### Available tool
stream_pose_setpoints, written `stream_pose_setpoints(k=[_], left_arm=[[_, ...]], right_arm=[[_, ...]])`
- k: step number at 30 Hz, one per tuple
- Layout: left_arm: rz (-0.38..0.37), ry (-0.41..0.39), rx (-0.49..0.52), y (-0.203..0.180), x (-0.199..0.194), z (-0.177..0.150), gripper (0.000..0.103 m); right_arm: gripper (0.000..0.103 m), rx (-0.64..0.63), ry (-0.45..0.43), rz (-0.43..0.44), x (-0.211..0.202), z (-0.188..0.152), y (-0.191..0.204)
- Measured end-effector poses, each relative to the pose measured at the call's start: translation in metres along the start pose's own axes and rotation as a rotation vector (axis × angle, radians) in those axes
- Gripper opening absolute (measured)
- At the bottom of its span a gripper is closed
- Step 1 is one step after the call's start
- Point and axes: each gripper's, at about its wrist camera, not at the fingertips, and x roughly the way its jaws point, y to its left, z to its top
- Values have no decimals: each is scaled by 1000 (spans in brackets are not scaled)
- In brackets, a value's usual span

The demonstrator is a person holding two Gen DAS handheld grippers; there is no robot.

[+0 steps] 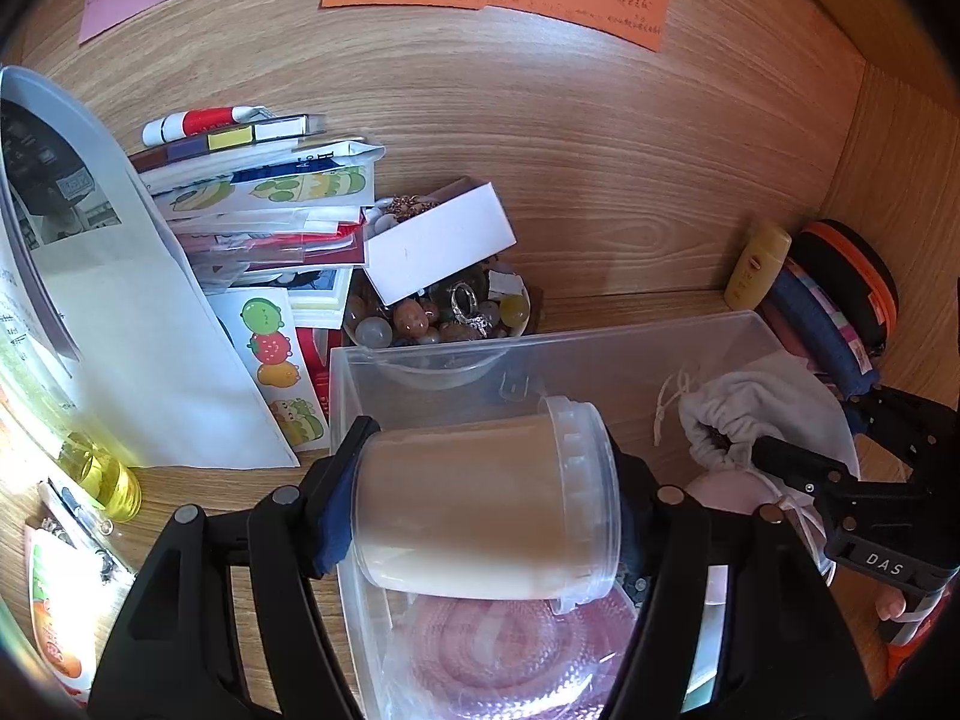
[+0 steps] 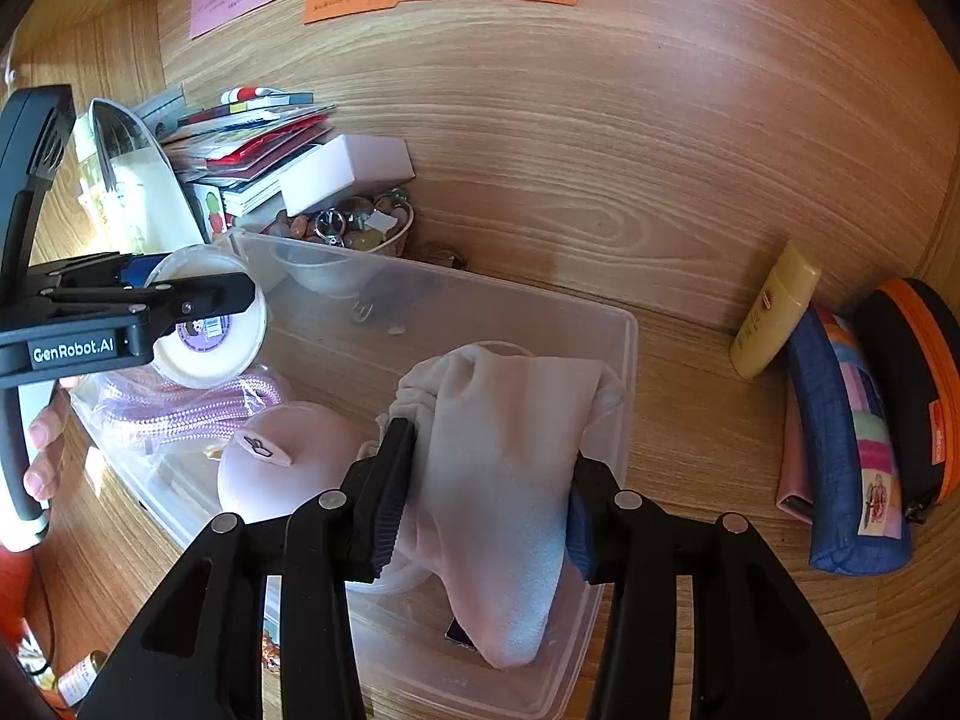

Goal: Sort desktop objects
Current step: 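Carry the cream jar and white bag over the clear box and release both, then move both grippers toward the green bottle and amber pendant on the red pouch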

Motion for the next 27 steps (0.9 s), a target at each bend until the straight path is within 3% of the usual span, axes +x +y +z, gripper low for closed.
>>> stream_pose_setpoints(k=[4,15,23,27], left_arm=[[-2,-6,-4,0,-2,-1,67],[-23,-32,20,-9,-13,-5,77],[-17,-79,46,-18,-35,-6,90],[-9,-112,56,-22,-51,-7,91]], right_arm=[[45,-4,3,-2,1,0,1],[78,-35,-54,-47,-17,2,7],[81,-57,-113,-83,-42,7,11],[83,-50,-126,-76,-54,6,11]])
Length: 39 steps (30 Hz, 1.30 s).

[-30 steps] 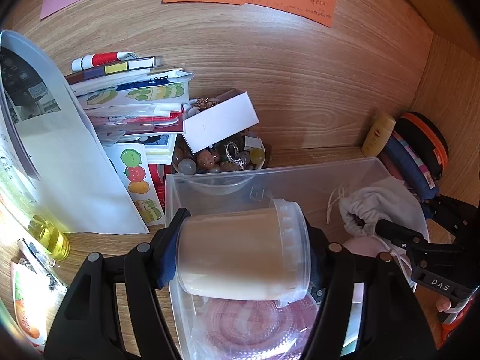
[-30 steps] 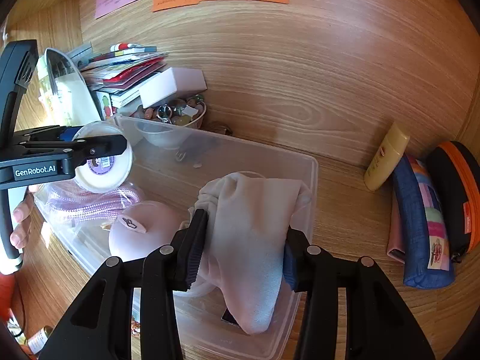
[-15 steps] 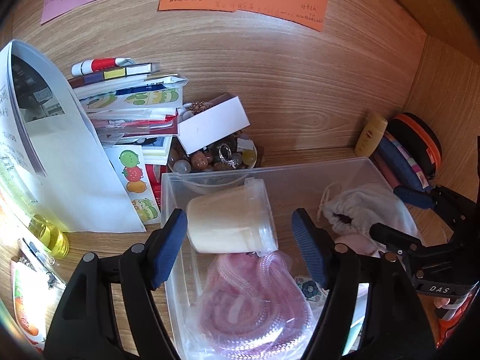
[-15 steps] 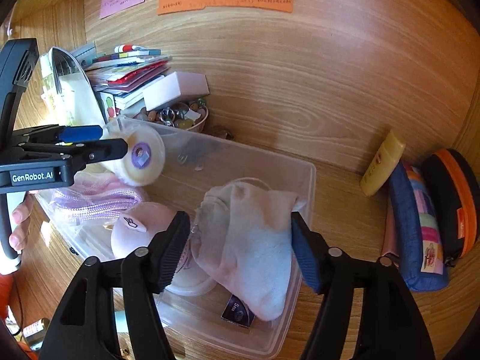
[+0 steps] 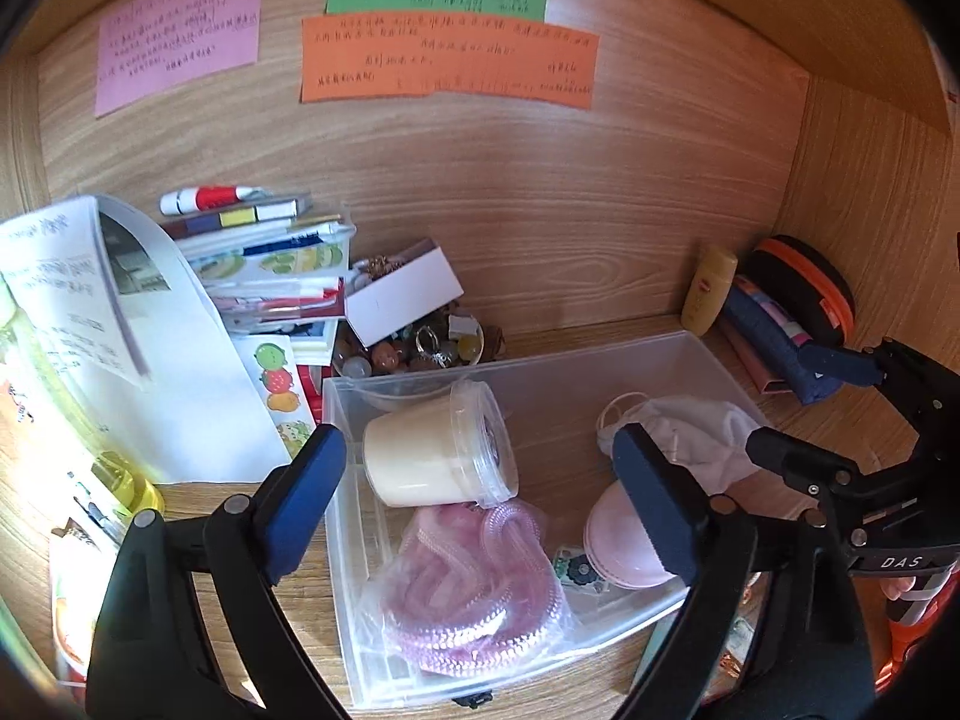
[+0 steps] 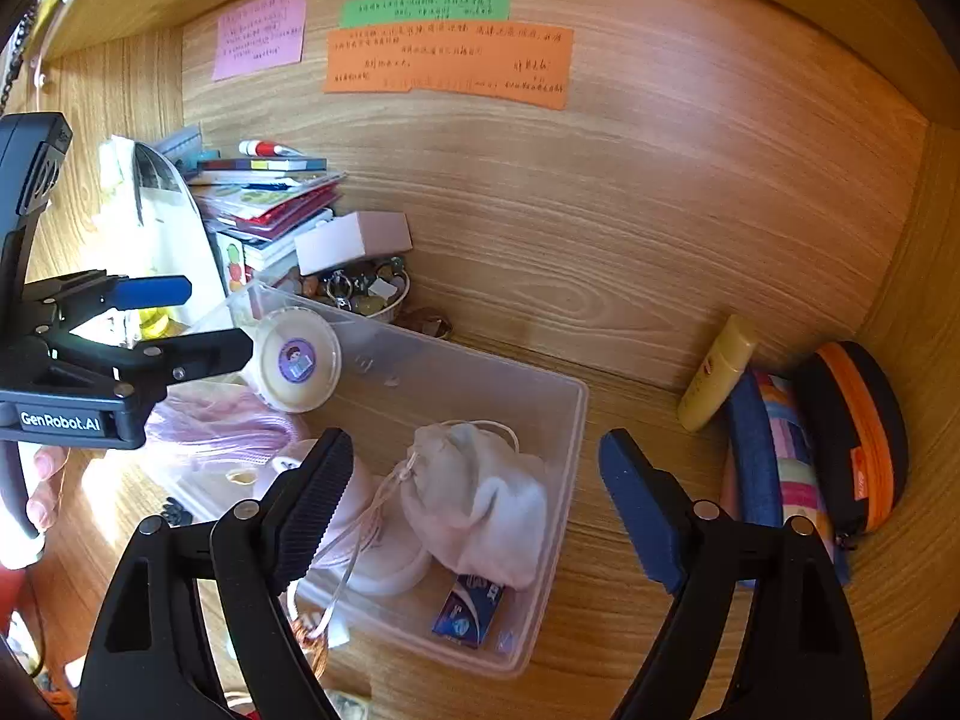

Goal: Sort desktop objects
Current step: 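Move both grippers toward the green bottle and amber pendant on the red pouch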

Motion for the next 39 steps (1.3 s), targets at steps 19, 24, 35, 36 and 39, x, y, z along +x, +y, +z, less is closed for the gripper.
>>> stream_pose_setpoints(k=[19,24,35,36,39], left_arm=[[48,-77,2,-19,-82,-33,101],[54,-64,6,-23,-92,-52,101],[41,6,-4,-28,-99,-100,101],[38,13,-5,-29,-99,-104,101],[19,36,-8,-32,-99,-117,101]], right_arm=[[86,59,-22,25,-59,-38,10],[86,83,-12,25,-70,-54,14],[86,129,21,22,-82,-93,17],[86,130,26,20,-82,-97,19],[86,124,41,18,-81,-107,25]])
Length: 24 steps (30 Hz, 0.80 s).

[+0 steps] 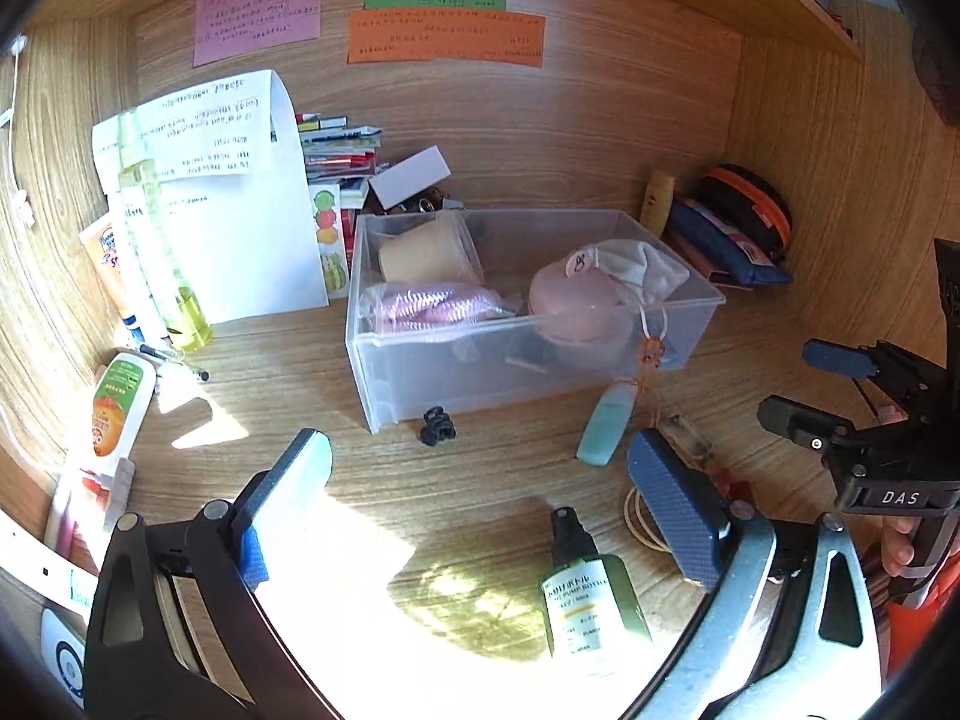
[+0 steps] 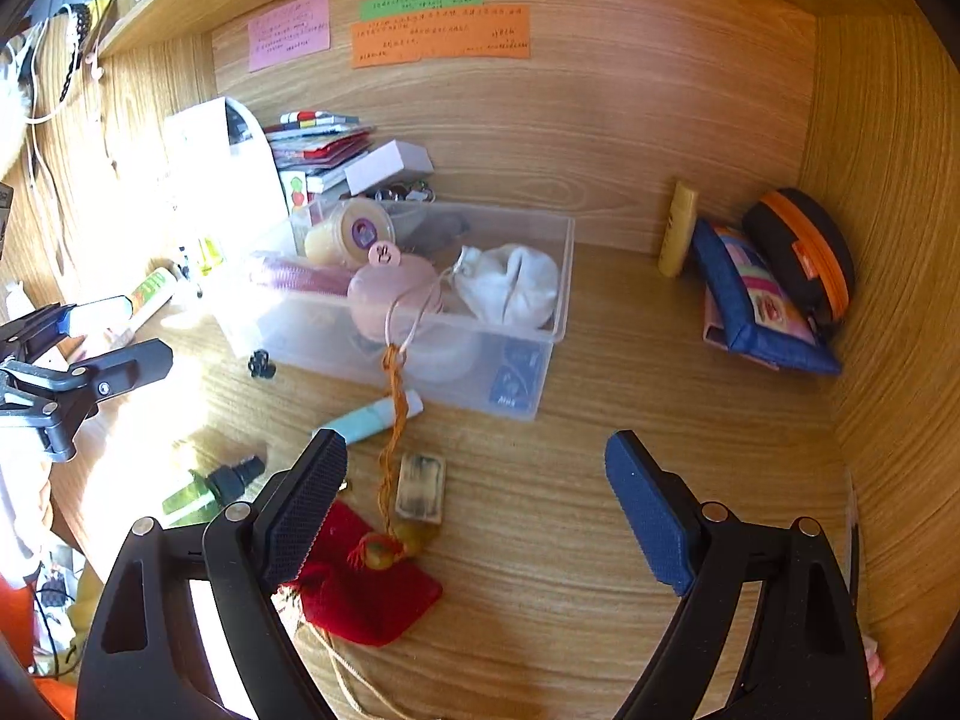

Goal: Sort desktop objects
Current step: 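Move both grippers toward the green bottle and amber pendant on the red pouch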

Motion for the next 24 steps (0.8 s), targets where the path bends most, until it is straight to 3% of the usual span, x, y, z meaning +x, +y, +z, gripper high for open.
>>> stream_pose_setpoints(k=[3,10,15,20,24], left_arm=[[-25,22,8,-5,0,-14,101],[10,38,59,-19,1,-38,101],[-49,64,25,-20,7,-50,101],[-84,60,2,-21,11,-57,100],[-80,52,13,-25,10,-60,86]], right_arm=[[86,-12,19,-5,4,-9,4],[86,-25,72,4,17,-27,9],[86,-38,104,7,24,-35,13],[84,-7,150,116,29,-38,13],[65,-9,156,129,30,-38,15]])
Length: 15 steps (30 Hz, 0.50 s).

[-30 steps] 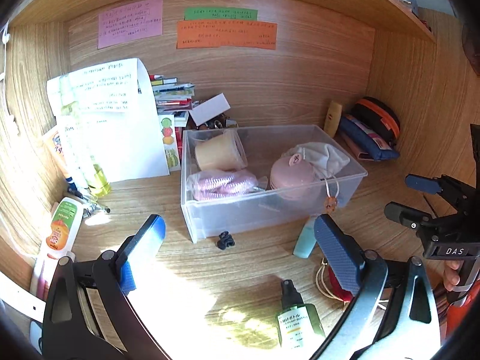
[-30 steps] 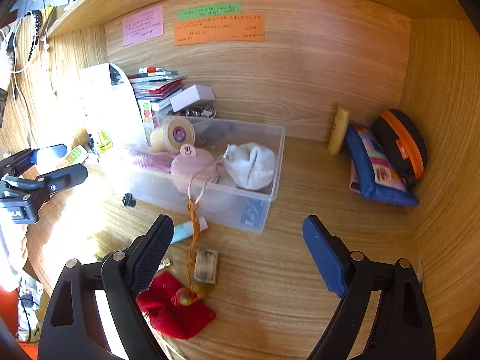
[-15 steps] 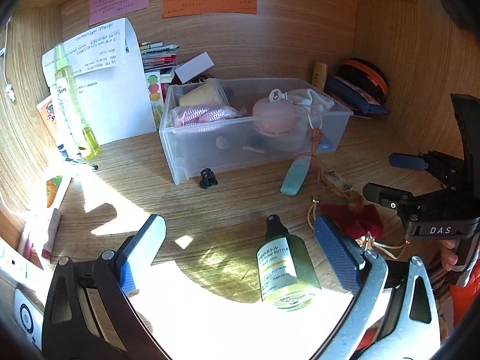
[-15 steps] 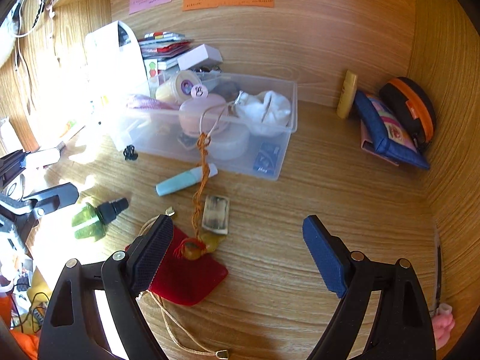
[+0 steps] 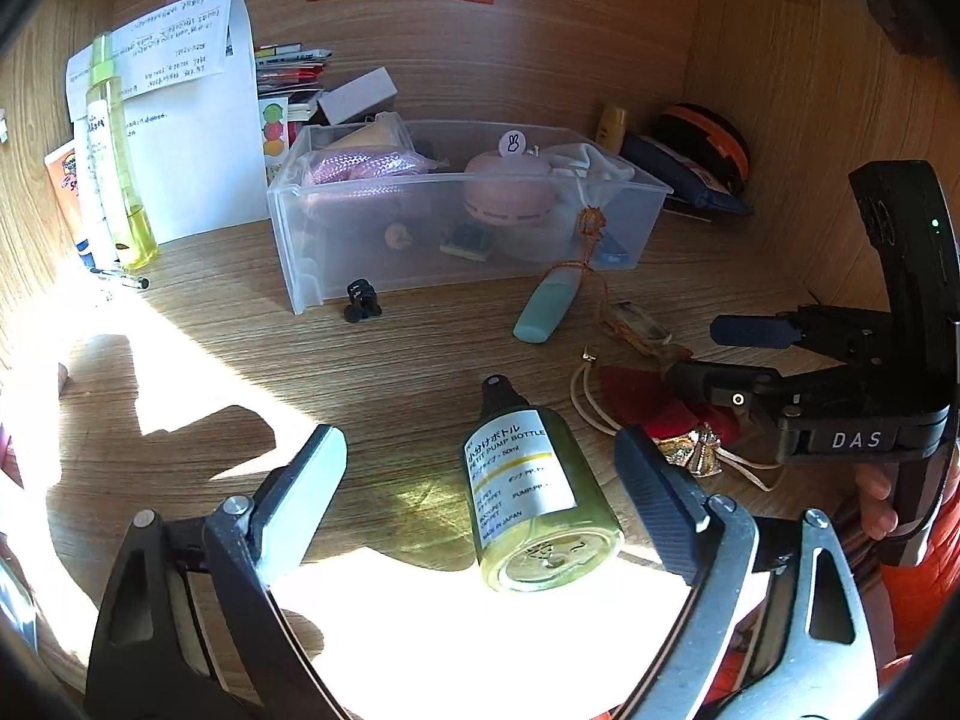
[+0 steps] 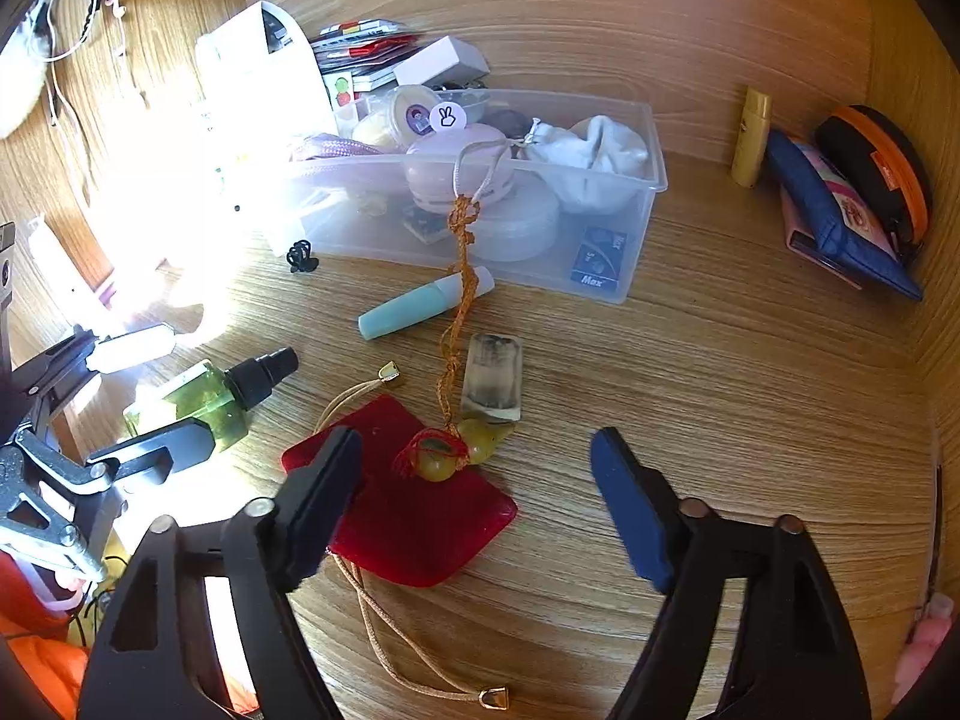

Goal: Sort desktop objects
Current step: 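Grasp the green bottle with the left gripper while the right gripper grasps the amber pendant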

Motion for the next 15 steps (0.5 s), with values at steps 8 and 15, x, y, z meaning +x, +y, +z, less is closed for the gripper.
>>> stream_pose_setpoints(k=[8,15], left_arm=[[2,6,23,-2,2,-5,64],[0,23,7,3,7,-9,47]], right_arm=[[44,-26,13,18,5,1,10],[36,-24,25,18,12,0,10]])
